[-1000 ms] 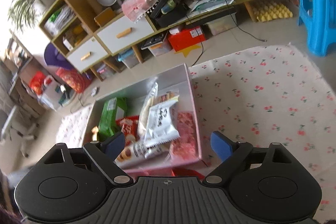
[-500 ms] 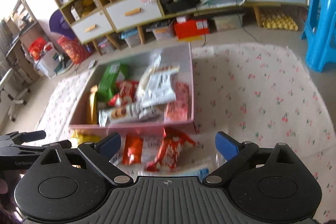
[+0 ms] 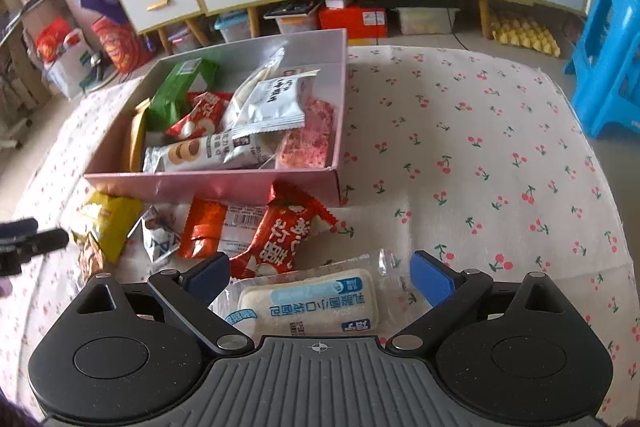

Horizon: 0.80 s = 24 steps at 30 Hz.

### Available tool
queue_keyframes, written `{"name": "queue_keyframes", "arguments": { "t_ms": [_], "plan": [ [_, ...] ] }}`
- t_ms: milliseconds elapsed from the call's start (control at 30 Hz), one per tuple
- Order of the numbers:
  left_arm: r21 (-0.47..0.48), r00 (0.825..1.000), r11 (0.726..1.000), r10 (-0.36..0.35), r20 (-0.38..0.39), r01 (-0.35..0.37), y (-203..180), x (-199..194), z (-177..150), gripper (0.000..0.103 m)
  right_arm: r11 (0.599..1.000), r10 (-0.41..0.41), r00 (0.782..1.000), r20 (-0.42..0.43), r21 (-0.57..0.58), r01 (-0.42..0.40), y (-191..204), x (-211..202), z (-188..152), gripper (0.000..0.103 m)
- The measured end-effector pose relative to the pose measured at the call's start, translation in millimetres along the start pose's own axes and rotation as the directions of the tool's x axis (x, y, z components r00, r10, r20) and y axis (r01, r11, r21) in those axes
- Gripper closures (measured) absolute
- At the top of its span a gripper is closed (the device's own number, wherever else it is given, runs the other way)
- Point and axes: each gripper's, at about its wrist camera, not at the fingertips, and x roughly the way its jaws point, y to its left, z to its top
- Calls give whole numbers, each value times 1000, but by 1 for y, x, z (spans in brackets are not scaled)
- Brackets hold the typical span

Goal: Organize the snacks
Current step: 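Move both open grippers back over the yellow packet and red packet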

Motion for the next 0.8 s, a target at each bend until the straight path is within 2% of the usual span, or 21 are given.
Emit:
{"name": "queue_keyframes", "arguments": {
  "t_ms": [167, 267, 533, 800],
  "plan": [
    [-13, 1000, 1000, 5, 28, -5, 3, 6, 1, 1, 999, 27, 999, 17, -20, -27, 8, 4, -2, 5],
    [-7, 1000, 1000, -3, 20, 3, 0, 12, 0, 1, 999, 33, 999, 23, -27, -32, 10, 8, -2, 5],
    [101, 1000, 995, 8, -12, -6, -30, 30, -4, 1, 998, 57, 996, 71, -5, -57, 7, 19, 0, 5],
    [135, 999, 990, 31, -29, -26, -34, 42, -7, 1, 997, 59, 994, 92, -51, -54, 9, 23, 0, 7]
  ]
}}
